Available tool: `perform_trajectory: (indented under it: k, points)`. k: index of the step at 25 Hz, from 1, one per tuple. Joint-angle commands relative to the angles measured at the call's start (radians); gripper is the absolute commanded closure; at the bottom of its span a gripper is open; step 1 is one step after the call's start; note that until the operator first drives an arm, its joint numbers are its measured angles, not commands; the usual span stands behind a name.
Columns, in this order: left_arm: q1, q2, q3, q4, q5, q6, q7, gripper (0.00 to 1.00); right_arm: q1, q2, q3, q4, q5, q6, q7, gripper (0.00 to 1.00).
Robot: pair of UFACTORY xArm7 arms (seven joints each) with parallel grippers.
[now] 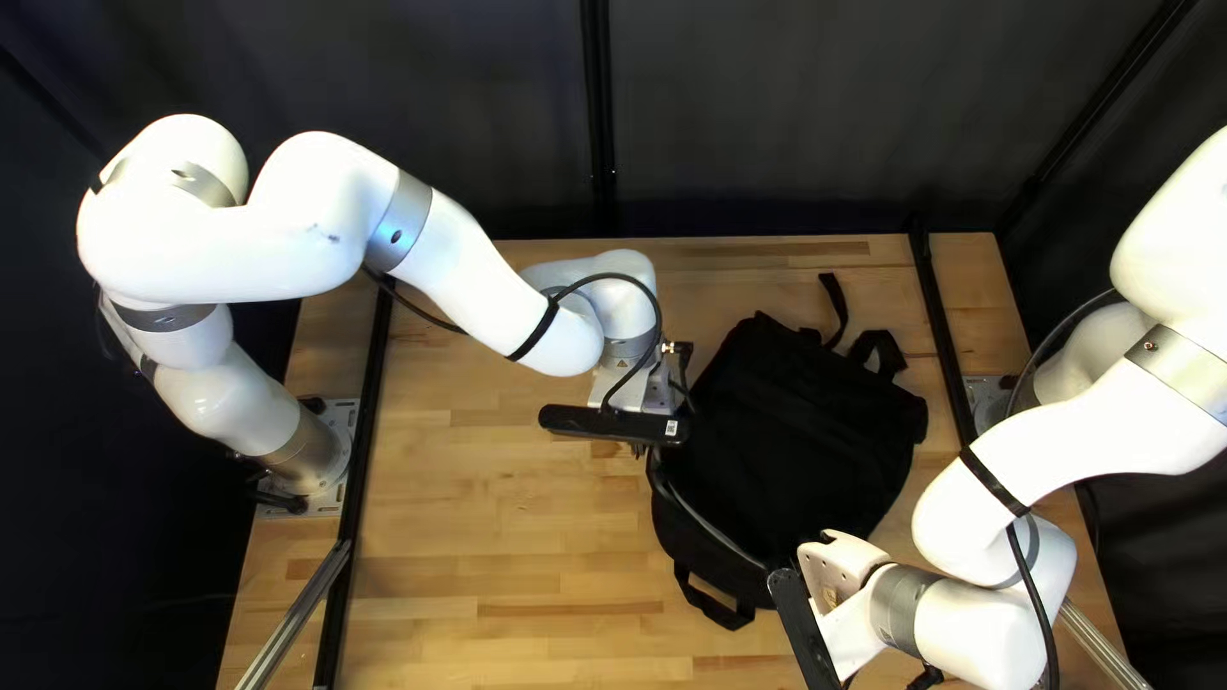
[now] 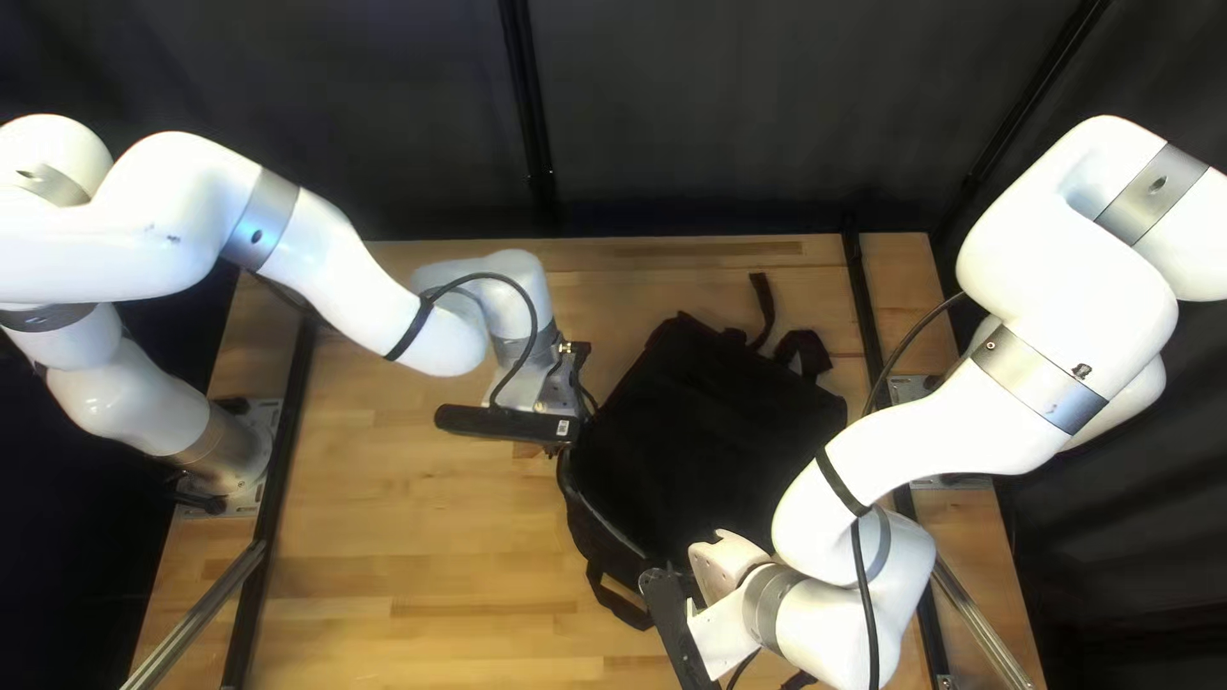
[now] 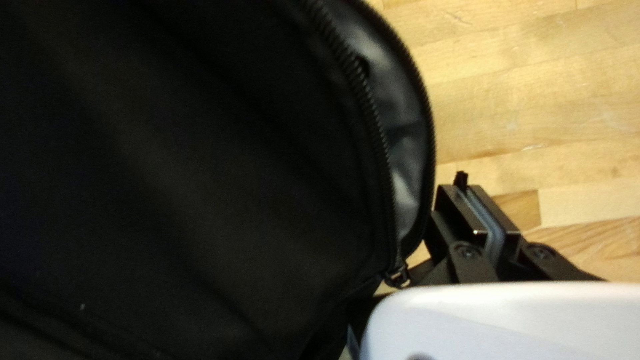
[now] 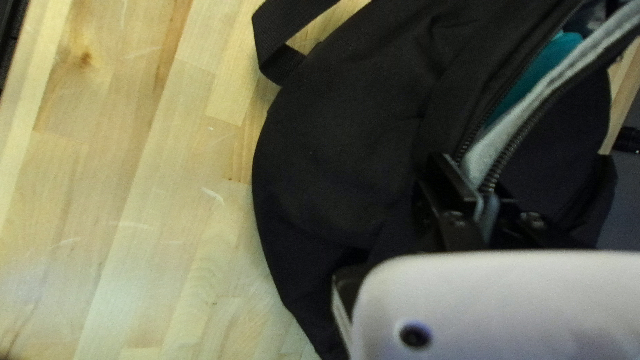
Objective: Remove a lunch box from a kids backpack
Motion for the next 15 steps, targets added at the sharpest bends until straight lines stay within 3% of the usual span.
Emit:
perform_trajectory:
  k: [1,15]
  points:
    - [-0.004,0.019,0.012,0.037,0.02,0.024,-0.008,1.0,-0.001,-0.002,-0.001,0.001,-0.001,0.0,-0.006,1.0]
    - [-0.022,0.055,0.031,0.056,0.049,-0.01,-0.028,1.0,-0.009,-0.011,-0.008,0.005,0.008,-0.001,-0.028,1.0]
